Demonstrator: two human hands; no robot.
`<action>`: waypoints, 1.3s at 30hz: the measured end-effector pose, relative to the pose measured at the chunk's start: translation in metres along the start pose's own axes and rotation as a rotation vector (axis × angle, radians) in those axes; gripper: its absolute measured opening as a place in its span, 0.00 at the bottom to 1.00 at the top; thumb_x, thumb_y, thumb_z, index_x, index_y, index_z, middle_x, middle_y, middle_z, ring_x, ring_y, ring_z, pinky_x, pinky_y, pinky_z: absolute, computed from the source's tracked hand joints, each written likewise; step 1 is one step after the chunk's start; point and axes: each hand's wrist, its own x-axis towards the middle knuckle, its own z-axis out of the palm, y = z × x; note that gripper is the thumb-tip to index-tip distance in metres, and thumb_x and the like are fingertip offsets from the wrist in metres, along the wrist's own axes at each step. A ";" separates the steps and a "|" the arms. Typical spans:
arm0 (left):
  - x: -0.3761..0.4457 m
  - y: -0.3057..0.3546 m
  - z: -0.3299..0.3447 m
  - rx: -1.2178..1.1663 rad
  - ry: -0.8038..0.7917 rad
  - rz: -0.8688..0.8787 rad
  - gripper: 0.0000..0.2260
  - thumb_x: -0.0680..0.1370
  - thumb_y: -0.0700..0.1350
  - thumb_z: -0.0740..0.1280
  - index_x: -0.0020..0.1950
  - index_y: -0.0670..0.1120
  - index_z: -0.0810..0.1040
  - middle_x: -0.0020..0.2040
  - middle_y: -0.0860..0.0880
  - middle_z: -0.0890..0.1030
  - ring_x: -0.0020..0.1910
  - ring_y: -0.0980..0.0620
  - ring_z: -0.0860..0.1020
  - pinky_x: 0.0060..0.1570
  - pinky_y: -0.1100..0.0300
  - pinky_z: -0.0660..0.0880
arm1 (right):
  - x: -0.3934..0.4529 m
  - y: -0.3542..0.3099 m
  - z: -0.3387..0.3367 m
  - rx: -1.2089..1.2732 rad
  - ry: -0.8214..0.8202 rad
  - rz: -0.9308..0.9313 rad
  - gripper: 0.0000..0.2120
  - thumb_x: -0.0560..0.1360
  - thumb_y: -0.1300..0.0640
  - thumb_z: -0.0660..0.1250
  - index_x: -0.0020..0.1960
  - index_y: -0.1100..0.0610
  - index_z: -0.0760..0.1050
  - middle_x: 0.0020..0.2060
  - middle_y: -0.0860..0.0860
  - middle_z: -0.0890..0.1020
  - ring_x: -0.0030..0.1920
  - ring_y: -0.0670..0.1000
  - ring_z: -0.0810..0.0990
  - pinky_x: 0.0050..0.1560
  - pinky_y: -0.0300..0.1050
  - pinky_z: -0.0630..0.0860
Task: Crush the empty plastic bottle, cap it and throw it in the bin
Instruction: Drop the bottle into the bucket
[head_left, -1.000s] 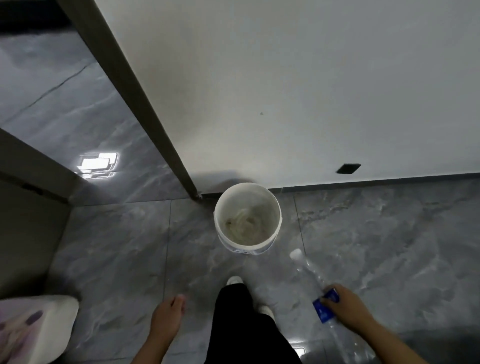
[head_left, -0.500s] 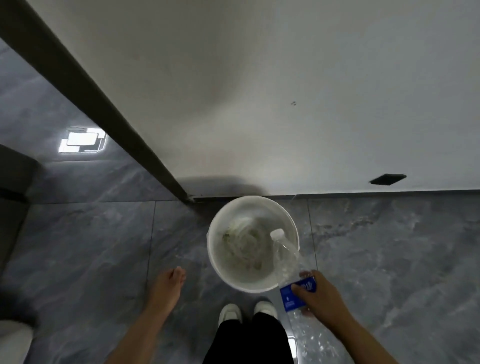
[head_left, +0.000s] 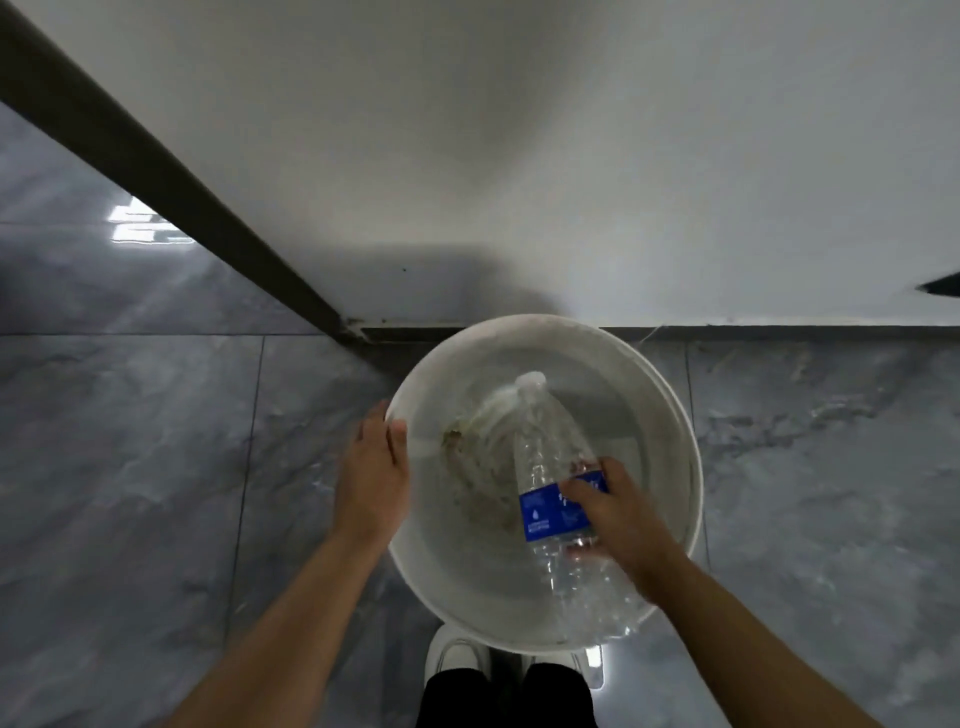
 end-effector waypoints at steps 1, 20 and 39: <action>0.001 -0.002 0.004 -0.016 0.058 0.034 0.18 0.80 0.51 0.50 0.60 0.41 0.71 0.52 0.40 0.78 0.49 0.41 0.77 0.43 0.54 0.71 | 0.011 0.002 0.003 -0.004 -0.001 -0.007 0.07 0.76 0.59 0.62 0.54 0.58 0.69 0.45 0.55 0.77 0.44 0.55 0.79 0.39 0.51 0.80; 0.009 -0.016 0.017 -0.144 0.168 0.075 0.18 0.77 0.60 0.47 0.55 0.61 0.74 0.40 0.68 0.74 0.43 0.72 0.74 0.39 0.76 0.65 | 0.219 0.083 0.071 -0.403 0.031 0.089 0.09 0.77 0.63 0.62 0.39 0.59 0.76 0.47 0.61 0.79 0.40 0.53 0.76 0.34 0.38 0.69; 0.009 -0.016 0.017 -0.148 0.224 0.026 0.12 0.70 0.59 0.49 0.48 0.72 0.68 0.43 0.74 0.68 0.42 0.74 0.71 0.42 0.80 0.63 | 0.257 0.109 0.081 -0.592 0.062 0.068 0.15 0.76 0.57 0.64 0.59 0.65 0.71 0.57 0.62 0.78 0.55 0.58 0.78 0.49 0.43 0.73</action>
